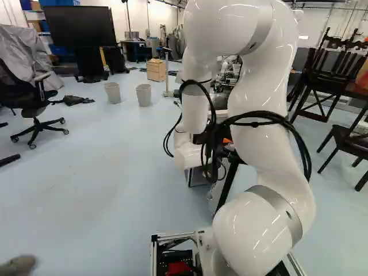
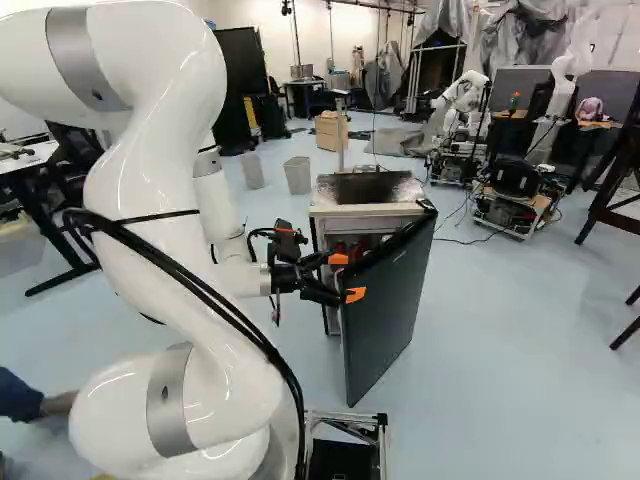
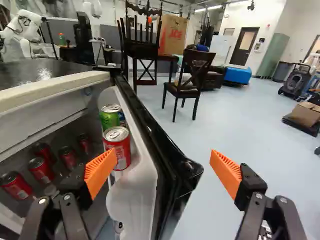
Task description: Grab a drink from the fridge
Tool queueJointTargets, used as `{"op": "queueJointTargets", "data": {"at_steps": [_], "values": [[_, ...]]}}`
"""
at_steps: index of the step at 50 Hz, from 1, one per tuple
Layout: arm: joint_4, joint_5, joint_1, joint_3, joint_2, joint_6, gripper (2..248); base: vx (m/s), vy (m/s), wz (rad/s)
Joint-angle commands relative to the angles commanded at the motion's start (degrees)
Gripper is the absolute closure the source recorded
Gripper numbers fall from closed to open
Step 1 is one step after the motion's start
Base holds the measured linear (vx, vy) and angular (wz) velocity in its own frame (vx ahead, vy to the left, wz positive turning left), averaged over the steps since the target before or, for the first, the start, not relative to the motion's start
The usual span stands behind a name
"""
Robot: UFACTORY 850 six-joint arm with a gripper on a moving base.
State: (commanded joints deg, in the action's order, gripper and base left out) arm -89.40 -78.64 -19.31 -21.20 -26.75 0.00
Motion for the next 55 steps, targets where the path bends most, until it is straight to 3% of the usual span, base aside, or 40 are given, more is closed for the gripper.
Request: {"op": "queueJointTargets", "data": {"at_steps": [25,55], "values": [[-3.5,-1.7,6.9,1.0,0.3,0.0,3,0.000,0.000,0.000],[-6.1,-2.0,19.1,-2.7,-0.7,0.0,3,0.000,0.000,0.000]]}}
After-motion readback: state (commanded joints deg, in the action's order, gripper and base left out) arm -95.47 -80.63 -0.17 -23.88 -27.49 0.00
